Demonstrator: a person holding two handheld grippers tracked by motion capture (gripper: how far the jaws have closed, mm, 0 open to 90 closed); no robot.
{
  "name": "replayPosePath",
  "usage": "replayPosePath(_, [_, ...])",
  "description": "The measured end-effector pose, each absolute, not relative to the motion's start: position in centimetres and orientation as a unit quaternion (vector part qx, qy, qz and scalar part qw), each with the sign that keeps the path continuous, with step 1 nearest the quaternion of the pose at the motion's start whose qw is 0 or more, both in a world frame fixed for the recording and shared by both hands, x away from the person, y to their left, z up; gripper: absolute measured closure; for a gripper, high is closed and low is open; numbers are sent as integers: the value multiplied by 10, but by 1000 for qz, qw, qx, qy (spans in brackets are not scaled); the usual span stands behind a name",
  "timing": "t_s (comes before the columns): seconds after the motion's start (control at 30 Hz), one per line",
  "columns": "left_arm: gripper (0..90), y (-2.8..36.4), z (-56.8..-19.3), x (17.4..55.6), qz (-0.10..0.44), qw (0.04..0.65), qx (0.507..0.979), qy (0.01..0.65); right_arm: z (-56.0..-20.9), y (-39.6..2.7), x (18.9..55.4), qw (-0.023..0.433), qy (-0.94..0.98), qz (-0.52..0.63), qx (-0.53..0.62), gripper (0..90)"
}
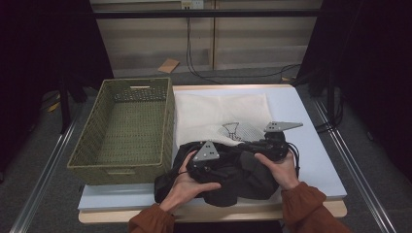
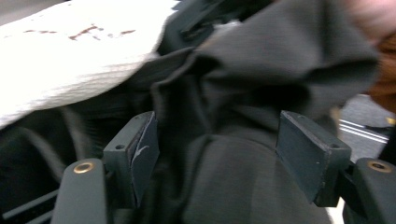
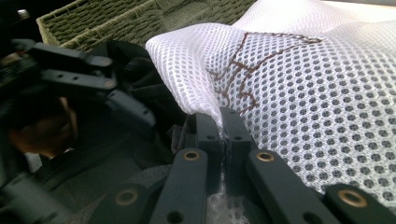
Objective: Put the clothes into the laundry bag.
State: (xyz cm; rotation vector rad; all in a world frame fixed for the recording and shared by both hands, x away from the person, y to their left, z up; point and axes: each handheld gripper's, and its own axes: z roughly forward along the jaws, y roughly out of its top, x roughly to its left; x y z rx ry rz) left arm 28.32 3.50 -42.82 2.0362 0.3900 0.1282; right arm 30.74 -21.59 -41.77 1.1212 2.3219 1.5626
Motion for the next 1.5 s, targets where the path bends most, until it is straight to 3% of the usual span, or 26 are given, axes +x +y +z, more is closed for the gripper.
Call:
replayPosePath(0.27, [211, 14, -448, 274, 30, 494, 860, 124, -423, -211, 312, 63, 767, 516, 377, 885])
replayPosePath(0.63, [127, -13, -477, 274, 60, 444, 889, 98, -426, -207, 313, 62, 772, 510, 374, 883])
replayPosePath(0.7, [189, -16, -479, 273, 79, 432, 893, 102, -427, -206, 313, 60, 772, 510, 375, 883])
replayPosePath(0.87, [549, -15, -478, 278, 103, 417, 896, 117, -427, -203, 312, 60, 775, 508, 373, 882])
replayPosePath(0.9, [549, -14, -477, 279, 108, 417, 894, 120, -427, -203, 312, 60, 776, 506, 371, 882])
replayPosePath(0.97, [757, -9, -475, 286, 97, 429, 884, 157, -426, -204, 311, 59, 775, 508, 371, 883])
replayPosePath(1.0, [791, -9, -475, 286, 97, 429, 884, 157, -426, -204, 311, 59, 775, 508, 371, 883])
replayPosePath(1.5, [818, -8, -456, 309, 129, 478, 837, 231, -405, -207, 305, 63, 768, 525, 361, 885])
